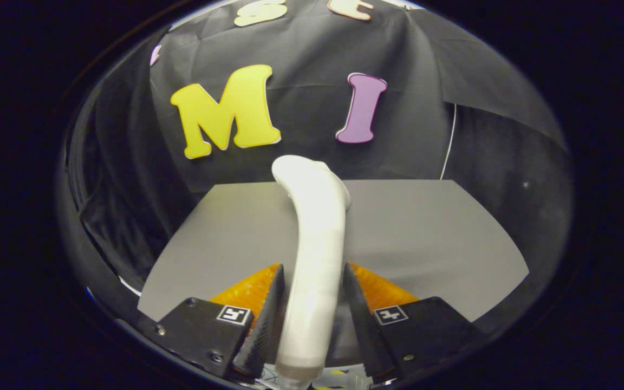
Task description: Iron the clothes twice with a garment steamer, once on the left side and once on the right side.
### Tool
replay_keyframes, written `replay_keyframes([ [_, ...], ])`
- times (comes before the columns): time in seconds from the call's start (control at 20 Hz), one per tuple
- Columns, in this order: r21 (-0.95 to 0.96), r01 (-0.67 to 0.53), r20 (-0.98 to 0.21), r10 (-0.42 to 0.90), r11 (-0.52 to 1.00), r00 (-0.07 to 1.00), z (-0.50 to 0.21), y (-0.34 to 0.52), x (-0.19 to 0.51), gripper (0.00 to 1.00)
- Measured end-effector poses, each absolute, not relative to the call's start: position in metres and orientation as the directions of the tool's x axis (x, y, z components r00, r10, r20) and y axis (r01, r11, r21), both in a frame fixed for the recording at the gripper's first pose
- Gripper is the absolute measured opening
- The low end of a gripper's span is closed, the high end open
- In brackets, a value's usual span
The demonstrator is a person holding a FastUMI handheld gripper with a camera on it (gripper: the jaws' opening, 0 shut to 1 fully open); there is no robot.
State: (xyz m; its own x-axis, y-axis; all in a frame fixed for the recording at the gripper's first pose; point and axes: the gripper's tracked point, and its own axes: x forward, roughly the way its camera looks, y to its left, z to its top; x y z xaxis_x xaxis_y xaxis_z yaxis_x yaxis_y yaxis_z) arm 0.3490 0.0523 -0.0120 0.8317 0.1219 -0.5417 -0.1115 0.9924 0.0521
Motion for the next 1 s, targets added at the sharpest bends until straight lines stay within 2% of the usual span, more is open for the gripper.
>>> replay_keyframes([
  [0.15,0.041,-0.059,-0.55,0.072,0.997,0.832,-0.015,0.054,0.351,0.47],
  [0.35,0.069,0.028,-0.514,0.012,0.997,0.858,-0.009,0.059,0.341,0.39],
  [0.6,0.088,0.029,-0.434,0.012,0.996,0.901,0.014,0.09,0.294,0.36],
  [1.0,0.11,0.016,-0.211,0.007,0.994,0.977,0.104,0.145,0.205,0.36],
])
